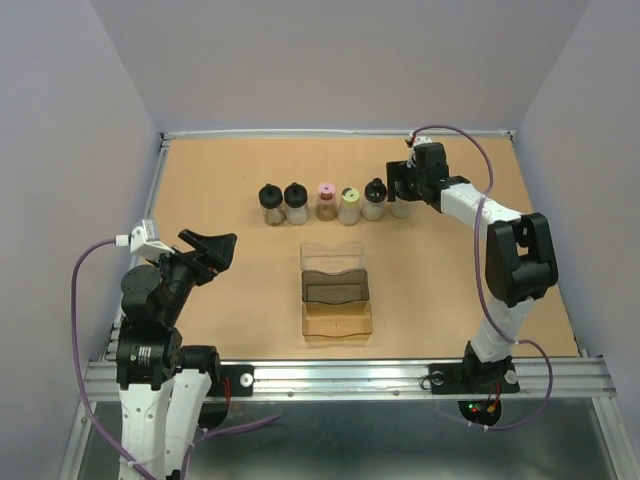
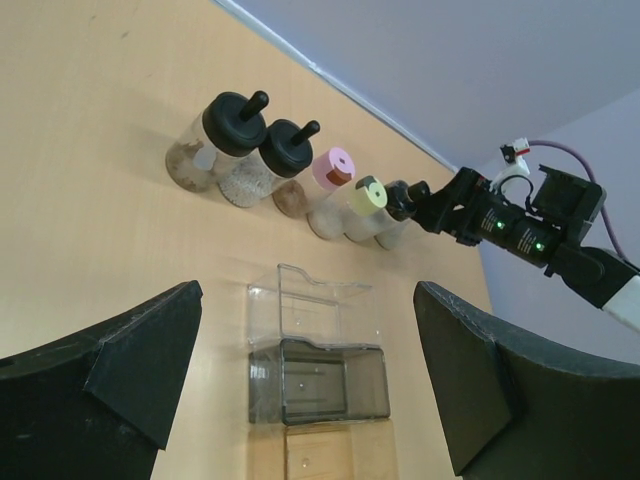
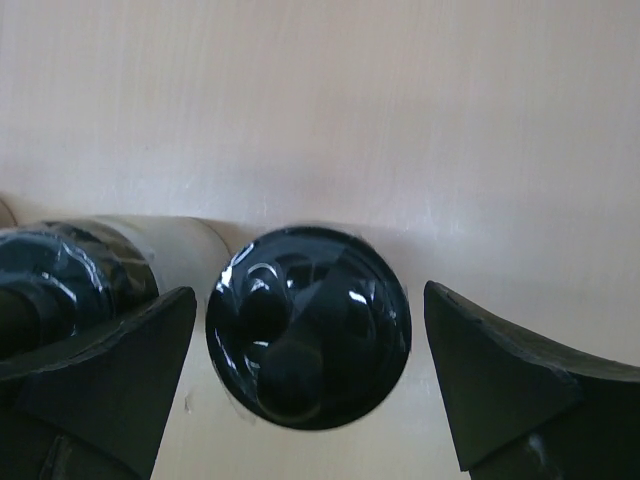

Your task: Organize the condiment bottles

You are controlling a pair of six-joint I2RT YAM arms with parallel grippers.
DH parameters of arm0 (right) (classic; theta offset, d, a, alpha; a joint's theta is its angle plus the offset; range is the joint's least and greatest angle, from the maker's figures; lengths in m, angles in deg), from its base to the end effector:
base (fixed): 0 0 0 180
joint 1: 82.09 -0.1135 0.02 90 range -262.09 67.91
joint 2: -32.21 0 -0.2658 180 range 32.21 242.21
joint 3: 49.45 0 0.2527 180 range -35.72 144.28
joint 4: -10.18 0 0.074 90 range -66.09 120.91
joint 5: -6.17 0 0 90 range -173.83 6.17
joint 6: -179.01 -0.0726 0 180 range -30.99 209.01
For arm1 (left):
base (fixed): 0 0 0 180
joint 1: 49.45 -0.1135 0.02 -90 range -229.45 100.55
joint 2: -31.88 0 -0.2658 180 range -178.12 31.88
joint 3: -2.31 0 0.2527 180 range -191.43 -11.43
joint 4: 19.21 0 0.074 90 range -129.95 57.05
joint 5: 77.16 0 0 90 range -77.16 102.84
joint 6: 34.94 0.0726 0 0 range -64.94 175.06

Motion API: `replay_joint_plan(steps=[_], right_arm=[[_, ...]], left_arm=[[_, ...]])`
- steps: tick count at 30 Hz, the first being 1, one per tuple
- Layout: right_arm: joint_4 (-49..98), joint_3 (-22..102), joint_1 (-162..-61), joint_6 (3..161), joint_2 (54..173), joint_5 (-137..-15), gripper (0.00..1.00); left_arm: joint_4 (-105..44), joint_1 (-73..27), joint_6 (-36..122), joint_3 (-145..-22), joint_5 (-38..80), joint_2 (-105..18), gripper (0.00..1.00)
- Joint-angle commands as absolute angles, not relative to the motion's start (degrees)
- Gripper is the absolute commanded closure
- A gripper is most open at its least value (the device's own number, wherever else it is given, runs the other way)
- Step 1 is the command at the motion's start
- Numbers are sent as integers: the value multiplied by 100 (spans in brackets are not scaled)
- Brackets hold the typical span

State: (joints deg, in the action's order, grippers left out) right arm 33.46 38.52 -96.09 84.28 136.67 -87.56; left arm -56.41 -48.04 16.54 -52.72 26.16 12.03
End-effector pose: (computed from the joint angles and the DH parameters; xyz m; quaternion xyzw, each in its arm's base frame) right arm 0.4293 0.1022 0.2055 -0.0594 0.9031 0.0400 0.4234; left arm 0.1206 -0.0197 0.3442 -0.1510 0.7031 -0.3140 0.6199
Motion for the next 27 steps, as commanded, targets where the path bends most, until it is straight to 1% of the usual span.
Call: replay_joint_plan(steps=[1,3,6,7,8,10,13,15,16,18,19,21,22,27], right_arm=[[3059,4548,-9660,8375,13916,-9295,0],[3086,4786,-9668,8321,14171,-9446,1],[3322,5024,-9668,8199,14391,-9701,16],[3367,5024,-9668,8181,14392,-9771,27],[3402,4989,-9668,8120,14374,-9850,36],[3437,4761,-9668,8006,14234,-9999,51],[3455,4445,-9668,7952,13979,-10000,52],[3455,4339,-9668,7917,13874,-10009,55],[3455,4277,-9660,7899,13812,-10035,60],[3446,4233,-9660,7821,13733,-10070,72],[3455,4224,-9668,7777,13654,-10044,82],[3507,4207,-9660,7706,13522,-10061,95],[3534,4198,-9660,7662,13426,-10062,100],[3964,3996,-9660,7258,12512,-9808,99]], left_arm=[[-5518,-4804,1850,-5546,2524,1123,1],[-5510,-4804,1876,-5546,2532,1105,1],[-5501,-4804,1911,-5528,2532,1079,1],[-5501,-4804,1911,-5520,2532,1062,1],[-5492,-4804,1920,-5493,2532,1044,1],[-5440,-4804,1955,-5458,2541,1009,1],[-5361,-4804,1999,-5449,2515,869,1],[-5290,-4804,2017,-5440,2585,745,1],[-5220,-4804,2008,-5440,2611,693,1],[-5158,-4804,2017,-5449,2673,543,1],[-5141,-4804,2025,-5467,2690,473,1],[-5140,-4804,2061,-5511,2708,438,2],[-5167,-4804,2087,-5546,2699,437,2],[-5263,-4804,2210,-5581,2594,534,2]])
